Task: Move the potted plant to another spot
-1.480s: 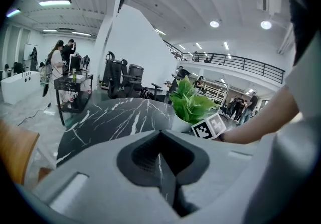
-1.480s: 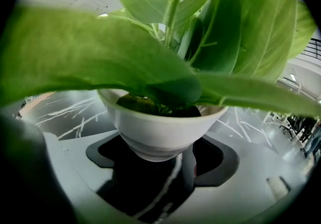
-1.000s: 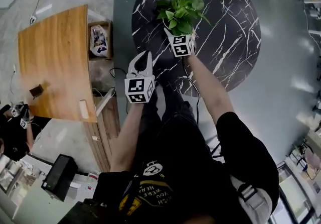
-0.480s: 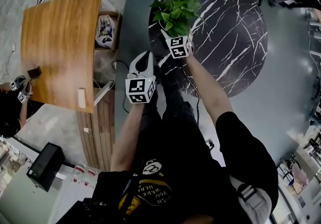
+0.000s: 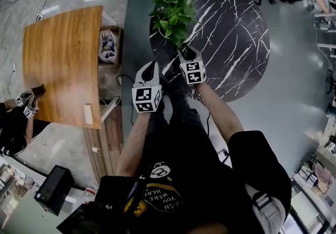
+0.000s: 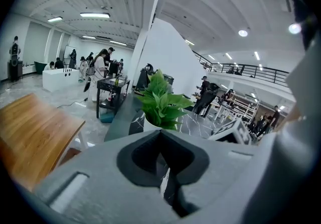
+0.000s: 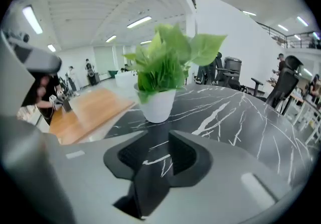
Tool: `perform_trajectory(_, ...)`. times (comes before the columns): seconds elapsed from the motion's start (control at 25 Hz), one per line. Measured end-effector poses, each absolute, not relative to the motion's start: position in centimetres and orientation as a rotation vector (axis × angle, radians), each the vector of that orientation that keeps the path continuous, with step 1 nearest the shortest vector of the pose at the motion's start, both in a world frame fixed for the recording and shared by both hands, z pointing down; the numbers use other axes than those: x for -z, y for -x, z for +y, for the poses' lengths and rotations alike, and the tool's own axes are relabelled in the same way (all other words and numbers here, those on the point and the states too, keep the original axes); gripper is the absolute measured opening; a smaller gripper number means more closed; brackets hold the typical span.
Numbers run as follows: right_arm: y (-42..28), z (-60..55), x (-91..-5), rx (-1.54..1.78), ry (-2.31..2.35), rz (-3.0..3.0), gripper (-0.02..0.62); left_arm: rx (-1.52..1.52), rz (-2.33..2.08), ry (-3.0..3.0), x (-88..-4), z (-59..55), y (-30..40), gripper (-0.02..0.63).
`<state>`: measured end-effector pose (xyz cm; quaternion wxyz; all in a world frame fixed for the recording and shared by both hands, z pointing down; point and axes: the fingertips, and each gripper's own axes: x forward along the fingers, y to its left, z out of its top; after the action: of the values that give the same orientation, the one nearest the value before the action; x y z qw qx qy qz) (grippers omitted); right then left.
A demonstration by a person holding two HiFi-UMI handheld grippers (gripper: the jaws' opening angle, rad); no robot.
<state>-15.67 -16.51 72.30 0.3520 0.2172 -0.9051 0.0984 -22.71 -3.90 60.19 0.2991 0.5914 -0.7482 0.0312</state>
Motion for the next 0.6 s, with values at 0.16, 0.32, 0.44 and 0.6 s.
perform_trajectory(0.16,13.6,-12.9,-65.2,-0.366,-0.612,-2.409,0.005,-0.092,-2.003,-1.605,-57.2,-3.5,23.0,0.005)
perform_trajectory(0.32,13.5,-9.9,-60.2,-0.44,-0.597,-2.443,0.003,-0.141,-1.972,-1.677,-54.8,-3.3,21.6,0.005)
perform_trajectory(0.44,13.9,-8.7,-55.8,-0.447,-0.602,-2.516,0.003,-0.167,-2.01,-1.686,-52.4,-3.1,20.8,0.005)
perform_trajectory(0.6,14.3,-7.5,-50.4,-0.406,-0.577,-2.631,0.003,-0.144,-2.091,-1.69,-49.1,-3.2,19.6,0.005)
